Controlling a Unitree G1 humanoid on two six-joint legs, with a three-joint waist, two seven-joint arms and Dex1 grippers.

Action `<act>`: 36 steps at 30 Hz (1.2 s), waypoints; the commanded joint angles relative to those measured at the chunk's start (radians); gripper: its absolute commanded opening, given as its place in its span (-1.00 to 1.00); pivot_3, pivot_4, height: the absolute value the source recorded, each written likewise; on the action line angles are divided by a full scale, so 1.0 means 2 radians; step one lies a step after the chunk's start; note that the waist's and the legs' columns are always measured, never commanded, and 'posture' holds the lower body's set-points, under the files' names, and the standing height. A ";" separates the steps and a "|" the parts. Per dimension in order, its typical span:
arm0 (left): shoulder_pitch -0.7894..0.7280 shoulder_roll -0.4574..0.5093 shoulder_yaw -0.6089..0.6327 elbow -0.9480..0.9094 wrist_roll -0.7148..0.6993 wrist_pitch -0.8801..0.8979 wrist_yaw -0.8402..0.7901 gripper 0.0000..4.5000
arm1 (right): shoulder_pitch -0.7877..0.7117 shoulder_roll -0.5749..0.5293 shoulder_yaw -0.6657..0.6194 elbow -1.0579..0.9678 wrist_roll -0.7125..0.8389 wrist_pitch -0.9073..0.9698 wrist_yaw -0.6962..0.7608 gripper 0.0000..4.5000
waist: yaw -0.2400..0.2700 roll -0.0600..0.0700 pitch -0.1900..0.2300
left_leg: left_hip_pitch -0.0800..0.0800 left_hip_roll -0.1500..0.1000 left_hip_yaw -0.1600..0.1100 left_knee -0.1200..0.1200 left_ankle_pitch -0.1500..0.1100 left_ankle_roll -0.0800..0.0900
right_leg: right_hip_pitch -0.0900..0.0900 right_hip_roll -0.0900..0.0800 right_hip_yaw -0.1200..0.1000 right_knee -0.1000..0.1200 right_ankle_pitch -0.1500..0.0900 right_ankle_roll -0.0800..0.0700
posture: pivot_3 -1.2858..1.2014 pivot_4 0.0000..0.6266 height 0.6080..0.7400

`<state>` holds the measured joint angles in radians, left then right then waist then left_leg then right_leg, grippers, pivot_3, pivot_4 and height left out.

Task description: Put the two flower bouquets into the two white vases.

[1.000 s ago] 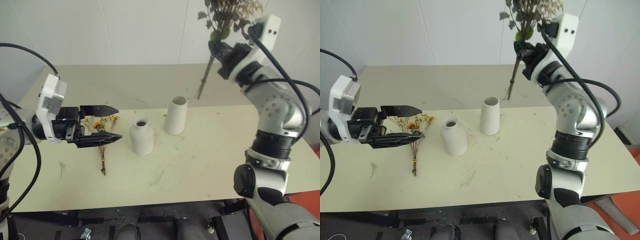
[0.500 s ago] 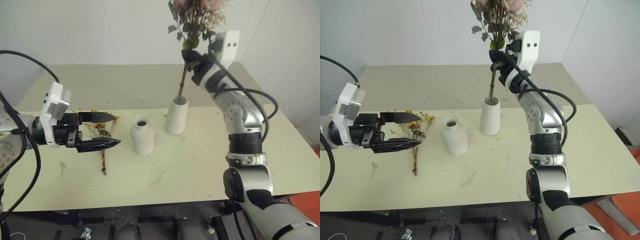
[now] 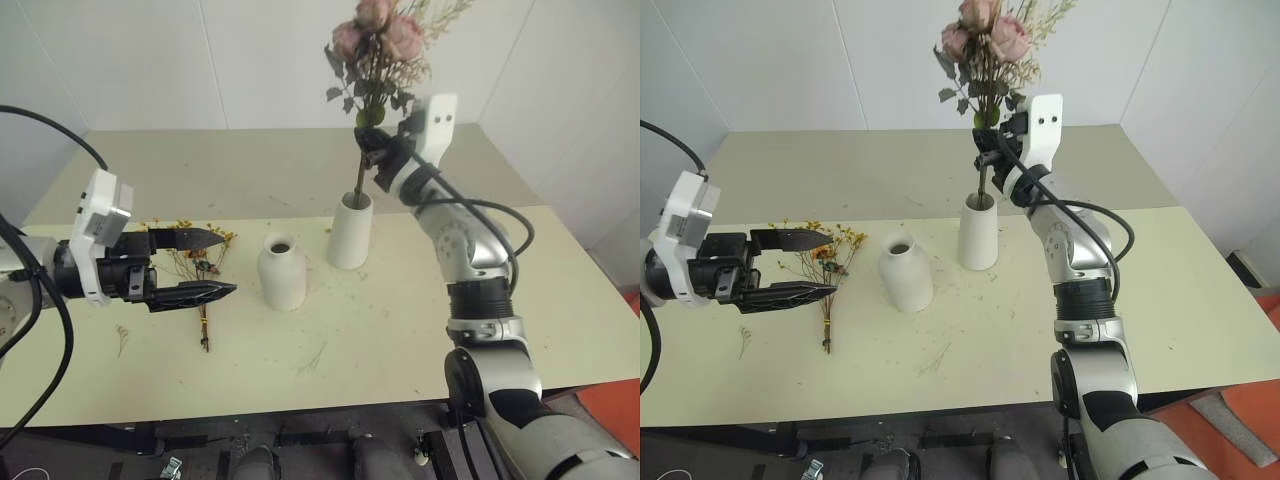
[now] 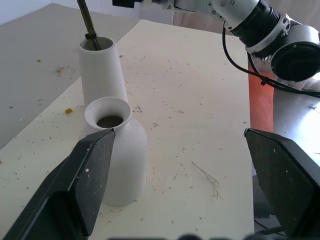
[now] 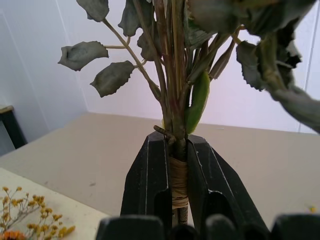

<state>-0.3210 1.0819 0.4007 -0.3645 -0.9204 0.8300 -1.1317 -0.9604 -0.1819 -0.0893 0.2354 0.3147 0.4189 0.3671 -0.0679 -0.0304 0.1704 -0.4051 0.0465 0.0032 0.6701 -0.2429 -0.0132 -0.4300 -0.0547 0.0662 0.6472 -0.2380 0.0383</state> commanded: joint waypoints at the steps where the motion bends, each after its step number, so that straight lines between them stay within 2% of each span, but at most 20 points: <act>1: 0.009 0.006 0.028 -0.021 -0.016 0.009 0.011 1.00 | 0.008 0.000 0.005 -0.045 -0.006 -0.022 -0.001 -0.74 | 0.000 0.000 0.000 | 0.000 0.000 0.000 0.000 0.000 0.000 | 0.000 0.000 0.000 0.000 0.000 0.000 | 0.03 -0.52 1.00; 6: 0.027 0.004 0.037 -0.037 -0.028 0.017 0.025 1.00 | 0.039 -0.003 0.004 -0.080 -0.004 -0.012 -0.002 -0.04 | 0.000 0.000 0.000 | 0.000 0.000 0.000 0.000 0.000 0.000 | 0.000 0.000 0.000 0.000 0.000 0.000 | 0.03 -0.52 1.00; 11: 0.039 0.005 0.046 -0.043 -0.034 0.022 0.035 1.00 | 0.080 -0.014 0.006 -0.149 0.004 0.018 0.000 0.76 | 0.002 0.000 0.000 | 0.000 0.000 0.000 0.000 0.000 0.000 | 0.000 0.000 0.000 0.000 0.000 0.000 | 0.03 -0.52 1.00; 13: 0.047 0.001 0.050 -0.047 -0.030 0.020 0.042 1.00 | 0.097 -0.027 0.005 -0.179 0.007 0.033 0.005 0.99 | 0.002 0.000 0.000 | 0.000 0.000 0.000 0.000 0.000 0.000 | 0.000 0.000 0.000 0.000 0.000 0.000 | 0.03 -0.52 1.00; 16: 0.072 -0.006 0.063 -0.059 -0.028 0.026 0.067 1.00 | 0.125 -0.058 0.000 -0.222 0.022 0.067 0.024 0.99 | 0.003 0.000 0.000 | 0.000 0.000 0.000 0.000 0.000 0.000 | 0.000 0.000 0.000 0.000 0.000 0.000 | 0.03 -0.52 1.00; 20: 0.109 0.001 0.076 -0.078 -0.018 0.063 0.123 1.00 | 0.167 -0.138 -0.017 -0.289 0.074 0.113 0.091 0.99 | 0.006 0.000 0.000 | 0.000 0.000 0.000 0.000 0.000 0.000 | 0.000 0.000 0.000 0.000 0.000 0.000 | 0.03 -0.52 1.00; 24: 0.035 0.045 0.013 -0.061 -0.053 0.252 0.253 1.00 | 0.185 -0.218 -0.044 -0.315 0.153 0.152 0.184 0.99 | 0.013 -0.001 0.000 | 0.001 0.000 0.000 0.000 0.000 0.000 | 0.001 0.000 0.000 0.000 0.000 0.000 | 0.03 -0.52 1.00; 26: 0.001 0.032 -0.006 -0.055 -0.066 0.301 0.286 1.00 | 0.189 -0.247 -0.048 -0.316 0.172 0.154 0.217 0.99 | 0.013 -0.001 0.000 | 0.004 0.000 -0.001 0.000 0.000 0.000 | 0.003 0.000 0.000 -0.001 0.000 0.000 | 0.03 -0.52 1.00; 29: -0.080 -0.013 -0.043 -0.004 -0.063 0.385 0.365 1.00 | 0.191 -0.278 -0.043 -0.308 0.179 0.140 0.260 0.99 | 0.013 -0.001 0.000 | 0.004 0.000 0.000 0.000 0.000 0.000 | 0.004 0.000 0.000 -0.001 0.000 0.000 | 0.03 -0.52 1.00; 33: -0.125 -0.049 -0.092 0.069 -0.094 0.392 0.484 1.00 | 0.183 -0.292 -0.045 -0.300 0.187 0.134 0.288 0.99 | 0.012 -0.001 0.000 | 0.004 -0.001 -0.001 0.000 0.000 0.000 | 0.004 0.000 0.000 0.000 0.000 0.000 | 0.03 -0.52 1.00; 36: -0.150 -0.071 -0.098 0.115 -0.122 0.392 0.563 1.00 | 0.183 -0.295 -0.046 -0.300 0.186 0.131 0.297 0.99 | 0.012 -0.001 0.000 | 0.003 -0.001 -0.001 0.000 0.000 0.000 | 0.003 0.000 0.000 0.000 0.000 0.000 | 0.03 -0.52 1.00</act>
<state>-0.5838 0.9423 0.1918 -0.1691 -1.1235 1.6096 -0.0970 -0.5739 -0.7571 -0.1564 -0.3443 0.6642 0.7086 0.9475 -0.0438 -0.0326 0.1713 -0.3999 0.0450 0.0013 0.6696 -0.2429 -0.0133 -0.4251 -0.0551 0.0667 0.6467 -0.2381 0.0382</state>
